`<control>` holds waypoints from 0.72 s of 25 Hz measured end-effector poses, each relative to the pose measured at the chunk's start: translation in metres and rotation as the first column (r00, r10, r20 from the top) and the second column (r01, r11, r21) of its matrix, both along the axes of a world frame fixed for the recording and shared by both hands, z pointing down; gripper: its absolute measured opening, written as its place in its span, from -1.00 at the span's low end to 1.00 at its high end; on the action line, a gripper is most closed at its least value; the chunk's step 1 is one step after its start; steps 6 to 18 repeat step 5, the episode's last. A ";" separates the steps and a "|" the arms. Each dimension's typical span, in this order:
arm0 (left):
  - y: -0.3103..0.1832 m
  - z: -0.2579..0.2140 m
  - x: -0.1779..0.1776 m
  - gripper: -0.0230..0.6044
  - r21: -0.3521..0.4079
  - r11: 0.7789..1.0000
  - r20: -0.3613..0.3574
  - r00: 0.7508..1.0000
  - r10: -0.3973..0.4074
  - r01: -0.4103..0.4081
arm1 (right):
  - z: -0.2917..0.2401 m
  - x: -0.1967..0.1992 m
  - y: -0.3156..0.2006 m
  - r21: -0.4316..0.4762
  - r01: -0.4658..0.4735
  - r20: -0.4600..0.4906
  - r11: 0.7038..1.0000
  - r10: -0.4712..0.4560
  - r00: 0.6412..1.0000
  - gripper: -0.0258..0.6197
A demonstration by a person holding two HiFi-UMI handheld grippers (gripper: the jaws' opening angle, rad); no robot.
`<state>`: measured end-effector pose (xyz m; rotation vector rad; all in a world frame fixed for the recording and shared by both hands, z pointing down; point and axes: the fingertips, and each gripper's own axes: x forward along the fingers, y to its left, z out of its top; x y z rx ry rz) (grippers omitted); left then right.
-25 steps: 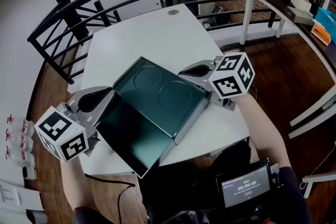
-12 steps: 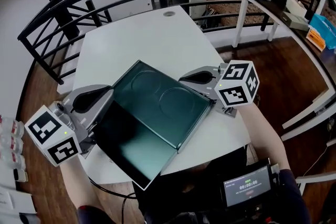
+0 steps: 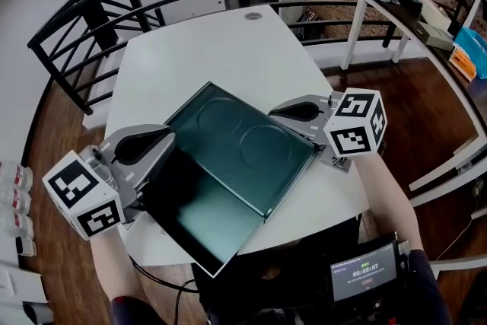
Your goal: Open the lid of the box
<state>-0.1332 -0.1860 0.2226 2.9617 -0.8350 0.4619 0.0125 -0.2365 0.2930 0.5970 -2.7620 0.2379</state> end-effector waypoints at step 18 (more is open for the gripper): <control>0.002 0.001 0.005 -0.88 0.005 1.000 0.004 1.000 0.030 -0.030 | -0.005 -0.001 -0.003 0.012 -0.002 -0.001 1.000 0.002 1.000 -0.92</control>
